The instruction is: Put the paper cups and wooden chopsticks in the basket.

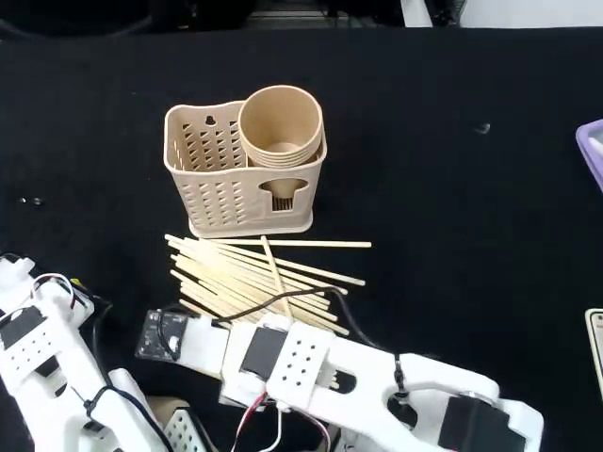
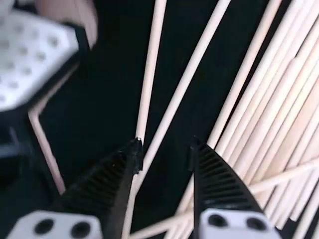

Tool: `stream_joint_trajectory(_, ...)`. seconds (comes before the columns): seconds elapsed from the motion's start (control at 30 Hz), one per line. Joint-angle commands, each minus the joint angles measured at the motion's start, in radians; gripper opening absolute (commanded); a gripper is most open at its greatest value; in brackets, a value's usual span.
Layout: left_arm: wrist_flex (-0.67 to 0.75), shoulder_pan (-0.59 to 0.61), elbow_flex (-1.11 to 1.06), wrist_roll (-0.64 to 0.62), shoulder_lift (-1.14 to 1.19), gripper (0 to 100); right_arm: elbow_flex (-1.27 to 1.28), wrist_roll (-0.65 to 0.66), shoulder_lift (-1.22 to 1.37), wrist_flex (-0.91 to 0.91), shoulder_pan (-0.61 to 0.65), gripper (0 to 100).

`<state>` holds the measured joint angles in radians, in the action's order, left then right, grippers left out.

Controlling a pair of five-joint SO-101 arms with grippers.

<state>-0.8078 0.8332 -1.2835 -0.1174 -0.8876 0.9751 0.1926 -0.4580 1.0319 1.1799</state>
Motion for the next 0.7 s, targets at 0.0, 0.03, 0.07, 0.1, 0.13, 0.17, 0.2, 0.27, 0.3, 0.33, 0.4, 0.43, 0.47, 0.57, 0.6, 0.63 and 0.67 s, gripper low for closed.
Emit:
stream_joint_trajectory(0.0, 0.017, 0.010, 0.031, -0.011, -0.015, 21, -0.005, -0.034, 0.068, -0.074, 0.017, 15.0)
stream_joint_trajectory(0.03, 0.017, 0.010, 0.031, -0.011, -0.015, 21, -0.008, -0.035, 0.097, -0.086, 0.017, 14.9)
stream_joint_trajectory(0.07, 0.017, 0.013, 0.031, -0.011, -0.015, 21, -0.012, -0.035, 0.125, -0.098, 0.018, 14.9)
stream_joint_trajectory(0.1, 0.017, 0.025, 0.033, -0.011, -0.015, 21, -0.015, -0.035, 0.153, -0.117, 0.018, 14.9)
stream_joint_trajectory(0.13, 0.017, 0.038, 0.033, -0.011, -0.015, 21, -0.019, -0.035, 0.179, -0.132, 0.018, 14.9)
stream_joint_trajectory(0.17, 0.017, 0.048, 0.036, -0.011, -0.015, 21, -0.021, -0.035, 0.206, -0.146, 0.018, 14.9)
stream_joint_trajectory(0.2, 0.015, 0.054, 0.039, -0.011, -0.015, 21, -0.021, -0.035, 0.225, -0.164, 0.018, 14.9)
stream_joint_trajectory(0.27, 0.015, 0.056, 0.041, -0.011, -0.015, 21, -0.022, -0.032, 0.263, -0.195, 0.017, 14.9)
stream_joint_trajectory(0.3, 0.015, 0.056, 0.041, -0.011, -0.015, 21, -0.031, -0.032, 0.274, -0.198, 0.017, 14.9)
stream_joint_trajectory(0.33, 0.015, 0.056, 0.041, -0.011, -0.015, 21, -0.042, -0.031, 0.278, -0.187, 0.017, 14.9)
stream_joint_trajectory(0.4, 0.015, 0.056, 0.042, -0.011, -0.015, 21, -0.056, -0.026, 0.283, -0.175, 0.014, 14.9)
stream_joint_trajectory(0.43, 0.015, 0.056, 0.042, -0.011, -0.015, 21, -0.059, -0.026, 0.282, -0.173, 0.009, 14.7)
stream_joint_trajectory(0.47, 0.015, 0.056, 0.042, -0.011, -0.015, 21, -0.059, -0.026, 0.282, -0.173, 0.000, 13.9)
stream_joint_trajectory(0.57, 0.015, 0.056, 0.042, -0.011, -0.015, 21, -0.062, -0.015, 0.282, -0.180, -0.049, 3.9)
stream_joint_trajectory(0.6, 0.015, 0.056, 0.042, -0.011, -0.015, 21, -0.064, 0.008, 0.282, -0.180, -0.071, 0.5)
stream_joint_trajectory(0.63, 0.015, 0.056, 0.042, -0.011, -0.015, 21, -0.064, 0.032, 0.280, -0.175, -0.089, 1.7)
stream_joint_trajectory(0.67, 0.015, 0.056, 0.042, -0.011, -0.015, 21, -0.065, 0.048, 0.280, -0.169, -0.104, 1.8)
